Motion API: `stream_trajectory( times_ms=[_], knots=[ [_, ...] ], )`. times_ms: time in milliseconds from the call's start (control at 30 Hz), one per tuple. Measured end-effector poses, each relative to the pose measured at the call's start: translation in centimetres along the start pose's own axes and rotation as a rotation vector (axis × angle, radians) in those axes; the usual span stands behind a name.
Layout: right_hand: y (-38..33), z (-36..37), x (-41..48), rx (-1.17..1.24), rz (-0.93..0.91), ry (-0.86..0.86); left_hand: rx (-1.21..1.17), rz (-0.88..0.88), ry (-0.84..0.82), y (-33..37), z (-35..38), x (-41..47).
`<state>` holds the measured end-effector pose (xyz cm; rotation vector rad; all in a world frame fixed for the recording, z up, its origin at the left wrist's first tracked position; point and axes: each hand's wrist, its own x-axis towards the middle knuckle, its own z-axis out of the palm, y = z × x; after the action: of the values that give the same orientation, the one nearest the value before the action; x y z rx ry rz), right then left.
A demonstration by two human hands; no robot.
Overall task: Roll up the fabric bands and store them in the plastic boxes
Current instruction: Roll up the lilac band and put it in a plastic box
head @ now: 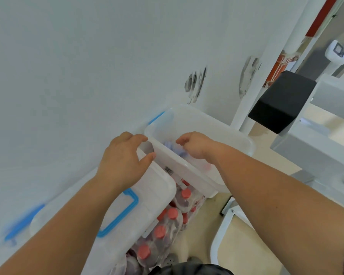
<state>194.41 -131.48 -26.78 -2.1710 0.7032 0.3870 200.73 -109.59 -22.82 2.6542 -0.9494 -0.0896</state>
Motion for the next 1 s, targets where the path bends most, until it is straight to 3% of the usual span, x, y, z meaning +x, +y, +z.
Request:
stream_trajectory(
  times_ms=[200, 367, 500, 700, 1000],
  knots=[
    [-1.1, 0.3, -1.4, 0.039, -0.025, 0.062, 0.004, -0.041, -0.001, -1.4, -0.5, -1.5],
    [-5.5, 1.3, -3.3, -0.014, -0.354, 0.463, 0.015, -0.135, 0.044, -4.2, -2.0, -3.5],
    [-8.4, 3.6, -5.9, -0.204, -0.525, 0.445, 0.073, -0.226, 0.024, -5.8, -3.2, -5.3],
    [-9.2, 7.2, -6.7, -0.572, -0.338, 0.165, 0.146, -0.275, -0.092, -6.4, -2.9, -7.5],
    [-6.4, 8.2, -3.6, -0.449, -0.197, 0.27, 0.104, -0.239, -0.106, -7.0, -2.9, -8.3]
  ],
)
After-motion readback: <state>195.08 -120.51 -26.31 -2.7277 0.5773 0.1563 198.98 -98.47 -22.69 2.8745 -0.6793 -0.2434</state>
